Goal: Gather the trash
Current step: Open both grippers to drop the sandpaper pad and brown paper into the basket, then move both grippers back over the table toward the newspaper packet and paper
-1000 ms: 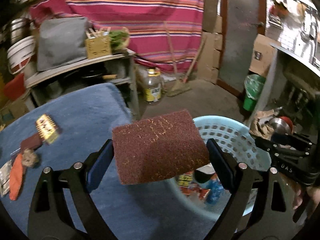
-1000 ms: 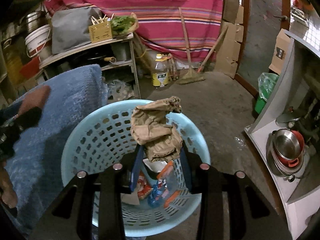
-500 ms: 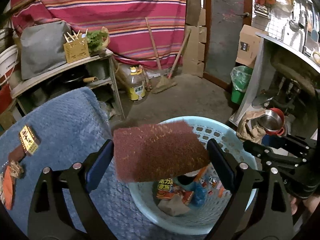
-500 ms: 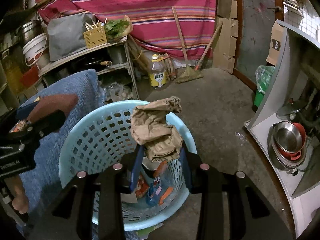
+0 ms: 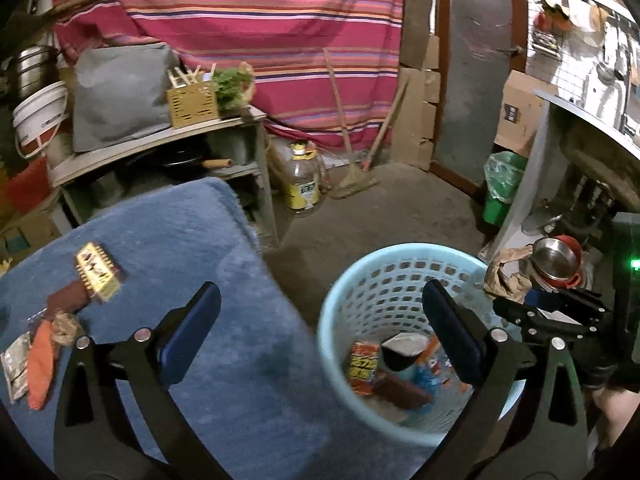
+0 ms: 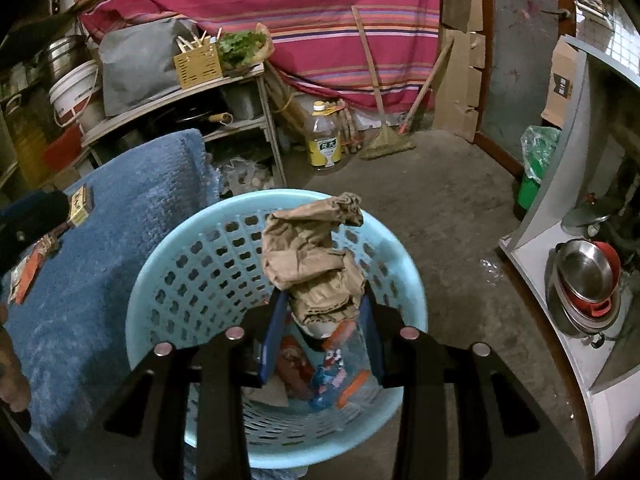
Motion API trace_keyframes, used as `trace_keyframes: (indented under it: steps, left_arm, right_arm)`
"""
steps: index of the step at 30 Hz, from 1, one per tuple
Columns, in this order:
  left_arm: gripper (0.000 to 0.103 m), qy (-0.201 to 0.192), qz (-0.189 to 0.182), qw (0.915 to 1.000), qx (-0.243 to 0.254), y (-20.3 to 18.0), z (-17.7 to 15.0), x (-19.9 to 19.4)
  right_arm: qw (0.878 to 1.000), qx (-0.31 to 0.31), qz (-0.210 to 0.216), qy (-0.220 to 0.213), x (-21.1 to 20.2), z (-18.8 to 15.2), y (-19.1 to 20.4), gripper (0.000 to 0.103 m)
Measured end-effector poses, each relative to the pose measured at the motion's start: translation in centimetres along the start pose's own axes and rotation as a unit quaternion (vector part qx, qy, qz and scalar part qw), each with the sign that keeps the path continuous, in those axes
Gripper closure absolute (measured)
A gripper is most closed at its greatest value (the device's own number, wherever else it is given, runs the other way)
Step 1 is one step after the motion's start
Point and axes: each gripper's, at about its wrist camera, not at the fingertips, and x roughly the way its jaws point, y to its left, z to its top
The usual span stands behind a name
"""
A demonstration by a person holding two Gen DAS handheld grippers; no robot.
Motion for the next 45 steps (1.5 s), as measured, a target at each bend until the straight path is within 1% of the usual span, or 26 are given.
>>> trace_keyframes:
  steps: [1, 3, 4, 5, 6, 7, 11, 14, 17, 20, 25, 29, 34, 38, 40, 43, 45]
  left_arm:
    - [0.006, -0.001, 0.004, 1.0, -0.002, 0.5, 0.0, -0.3]
    - [0.006, -0.002, 0.016, 0.9999, -0.006, 1.8, -0.2, -0.8]
    - [0.006, -0.002, 0.023, 0.9997, -0.009, 2.5, -0.4, -1.1]
    - [0.006, -0.002, 0.027, 0.9995, -0.013, 3.1, -0.5, -1.2]
    - [0.006, -0.001, 0.031, 0.9993, -0.02, 3.9, -0.7, -1.5]
    - [0.006, 0.0, 0.034, 0.9991, -0.026, 4.7, -0.9, -1.7]
    - [0.006, 0.001, 0.052, 0.9978, -0.042, 7.4, -2.1, -2.7]
    - [0.006, 0.002, 0.068, 0.9963, -0.054, 9.9, -3.3, -3.7]
    - [0.005, 0.005, 0.085, 0.994, -0.069, 12.9, -4.6, -4.5]
    - [0.006, 0.004, 0.102, 0.9912, -0.085, 16.2, -5.7, -5.5]
    - [0.005, 0.004, 0.127, 0.9859, -0.109, 21.6, -7.3, -7.2]
    - [0.005, -0.002, 0.173, 0.9772, -0.124, 26.4, -8.8, -8.4]
    - [0.006, 0.003, 0.215, 0.9644, -0.154, 32.3, -10.8, -9.0]
    - [0.006, 0.005, 0.223, 0.957, -0.186, 36.1, -12.1, -9.1]
    - [0.006, 0.01, 0.235, 0.9496, -0.207, 38.1, -12.7, -9.1]
    - [0.006, 0.022, 0.236, 0.946, -0.221, 39.8, -13.3, -8.5]
    - [0.006, 0.038, 0.236, 0.9427, -0.233, 41.1, -13.8, -7.5]
  right_arm:
    - [1.0, -0.004, 0.0, -0.001, 0.0, 0.0, 0.4, 0.064]
    - [1.0, -0.011, -0.002, -0.008, 0.0, 0.0, 1.2, 0.064]
    - [1.0, -0.013, -0.002, -0.008, 0.1, 0.1, 1.6, 0.061]
    - [1.0, -0.014, -0.002, -0.008, 0.1, 0.1, 1.9, 0.052]
    - [1.0, -0.014, -0.005, -0.008, 0.2, 0.0, 2.2, 0.038]
    - [1.0, -0.014, -0.01, -0.01, 0.2, 0.0, 2.5, 0.033]
    - [1.0, -0.015, -0.02, -0.009, 0.1, -0.2, 3.1, 0.026]
    - [0.999, -0.013, -0.027, -0.013, 0.0, -0.6, 3.8, 0.017]
    - [0.999, -0.02, -0.025, -0.021, -0.3, -0.8, 5.2, 0.017]
    - [0.999, -0.029, -0.019, -0.032, -0.7, -0.7, 7.4, 0.017]
    - [0.998, -0.044, -0.003, -0.051, -0.9, -0.4, 12.0, 0.017]
    - [0.997, -0.054, 0.013, -0.052, -0.7, -0.6, 15.3, 0.017]
    - [0.995, -0.082, 0.017, -0.054, -0.1, -1.1, 19.9, 0.017]
    - [0.994, -0.09, 0.031, -0.049, 0.7, -1.2, 22.9, 0.017]
    - [0.994, -0.09, 0.037, -0.048, 1.1, -1.1, 24.3, 0.017]
    - [0.993, -0.097, 0.045, -0.045, 1.7, -1.0, 26.9, 0.017]
    - [0.993, -0.101, 0.052, -0.044, 2.2, -0.9, 28.5, 0.017]
